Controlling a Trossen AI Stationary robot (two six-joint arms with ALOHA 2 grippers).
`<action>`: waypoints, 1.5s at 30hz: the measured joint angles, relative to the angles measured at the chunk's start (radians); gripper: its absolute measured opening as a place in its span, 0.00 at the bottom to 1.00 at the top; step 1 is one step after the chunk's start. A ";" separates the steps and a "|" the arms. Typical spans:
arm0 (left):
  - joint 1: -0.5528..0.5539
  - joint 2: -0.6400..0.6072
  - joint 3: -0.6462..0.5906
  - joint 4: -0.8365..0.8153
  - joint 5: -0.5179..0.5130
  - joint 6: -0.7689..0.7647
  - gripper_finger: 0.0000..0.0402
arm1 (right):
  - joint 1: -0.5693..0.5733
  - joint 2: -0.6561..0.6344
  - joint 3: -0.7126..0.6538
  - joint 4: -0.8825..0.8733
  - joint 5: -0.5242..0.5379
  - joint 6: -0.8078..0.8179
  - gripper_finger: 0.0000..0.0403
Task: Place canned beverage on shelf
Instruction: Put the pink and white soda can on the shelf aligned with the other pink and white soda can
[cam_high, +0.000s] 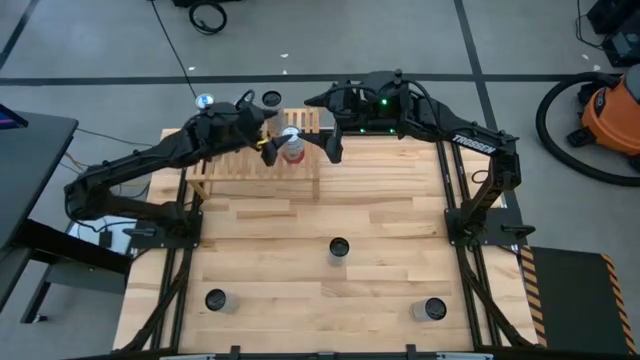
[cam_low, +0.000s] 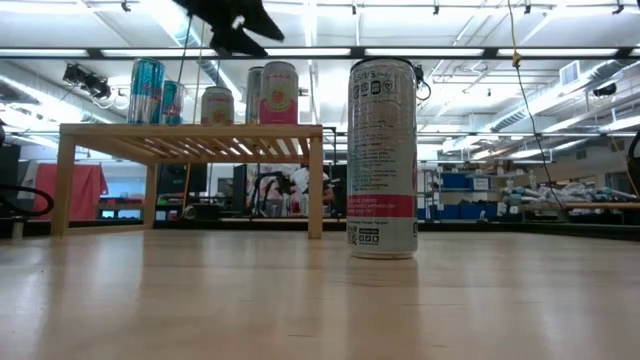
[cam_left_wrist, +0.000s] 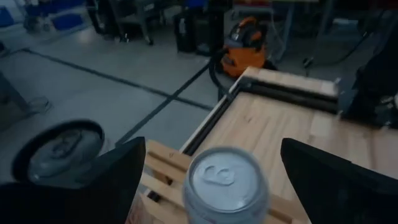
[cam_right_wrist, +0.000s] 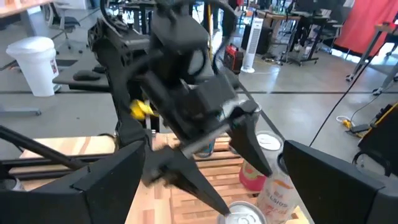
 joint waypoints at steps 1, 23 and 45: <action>0.001 0.010 0.000 0.001 -0.001 0.000 0.94 | 0.000 0.000 0.000 0.000 0.000 0.019 0.97; 0.012 0.103 -0.001 0.009 0.006 0.011 0.94 | 0.002 0.000 0.000 0.028 -0.008 0.064 0.97; 0.016 0.150 -0.001 -0.024 0.010 0.010 0.77 | 0.001 0.000 0.000 0.014 -0.008 0.064 0.97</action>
